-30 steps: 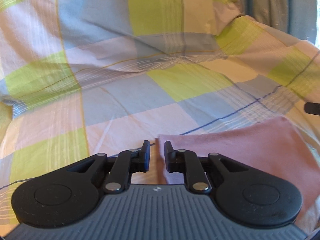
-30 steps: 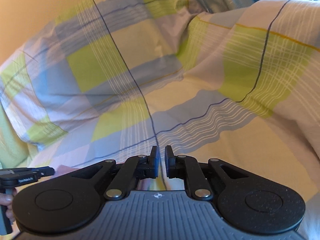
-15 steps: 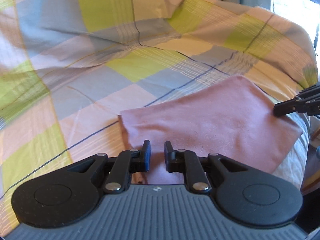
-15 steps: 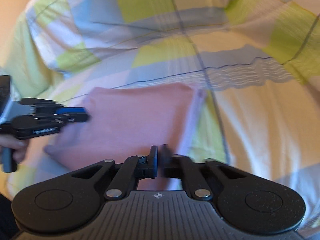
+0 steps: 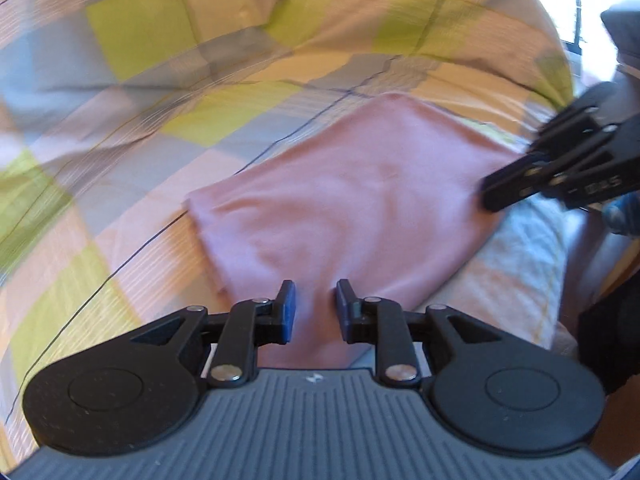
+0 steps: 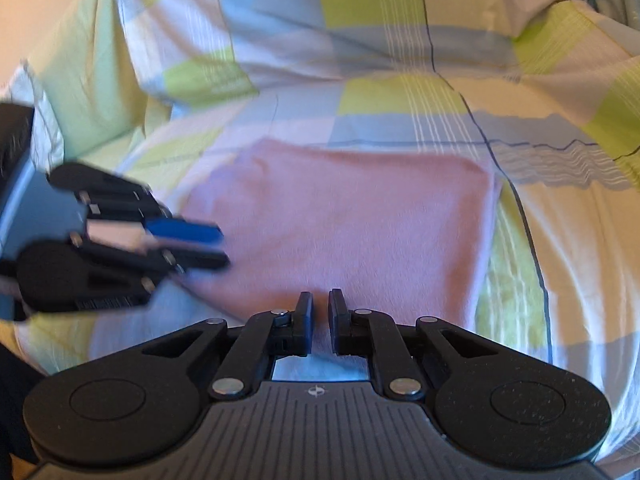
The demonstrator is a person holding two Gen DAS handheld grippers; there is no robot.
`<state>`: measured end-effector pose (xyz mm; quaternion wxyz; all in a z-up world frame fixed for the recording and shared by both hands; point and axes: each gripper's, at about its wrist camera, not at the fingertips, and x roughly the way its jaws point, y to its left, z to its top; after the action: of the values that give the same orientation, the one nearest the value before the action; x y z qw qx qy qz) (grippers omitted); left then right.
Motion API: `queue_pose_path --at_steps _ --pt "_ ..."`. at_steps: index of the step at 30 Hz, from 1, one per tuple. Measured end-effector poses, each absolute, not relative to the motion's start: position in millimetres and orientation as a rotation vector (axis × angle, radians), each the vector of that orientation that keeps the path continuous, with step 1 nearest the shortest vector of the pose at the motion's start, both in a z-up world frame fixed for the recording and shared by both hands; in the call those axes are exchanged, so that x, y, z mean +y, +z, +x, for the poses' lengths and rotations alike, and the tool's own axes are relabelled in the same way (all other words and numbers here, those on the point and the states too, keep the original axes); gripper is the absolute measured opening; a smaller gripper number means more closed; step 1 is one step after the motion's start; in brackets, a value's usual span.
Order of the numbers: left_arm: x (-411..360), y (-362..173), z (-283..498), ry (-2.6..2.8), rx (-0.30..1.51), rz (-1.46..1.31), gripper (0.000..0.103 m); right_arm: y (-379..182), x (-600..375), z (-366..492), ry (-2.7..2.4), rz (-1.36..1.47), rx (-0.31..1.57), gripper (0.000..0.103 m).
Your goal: Fold clothes
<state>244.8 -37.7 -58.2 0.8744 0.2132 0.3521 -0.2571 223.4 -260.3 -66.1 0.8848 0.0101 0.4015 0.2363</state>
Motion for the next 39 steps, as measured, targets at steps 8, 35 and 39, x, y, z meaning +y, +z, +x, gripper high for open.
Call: queue_pose_path --at_steps 8,35,39 --pt "-40 -42 236 -0.576 0.726 0.307 0.017 -53 -282 209 0.444 0.123 0.739 0.016" --pt "-66 -46 264 -0.539 0.679 0.317 0.011 -44 -272 215 0.404 0.164 0.698 0.019" --pt "-58 -61 272 -0.518 0.707 0.358 0.015 -65 -268 222 0.416 0.115 0.789 0.018"
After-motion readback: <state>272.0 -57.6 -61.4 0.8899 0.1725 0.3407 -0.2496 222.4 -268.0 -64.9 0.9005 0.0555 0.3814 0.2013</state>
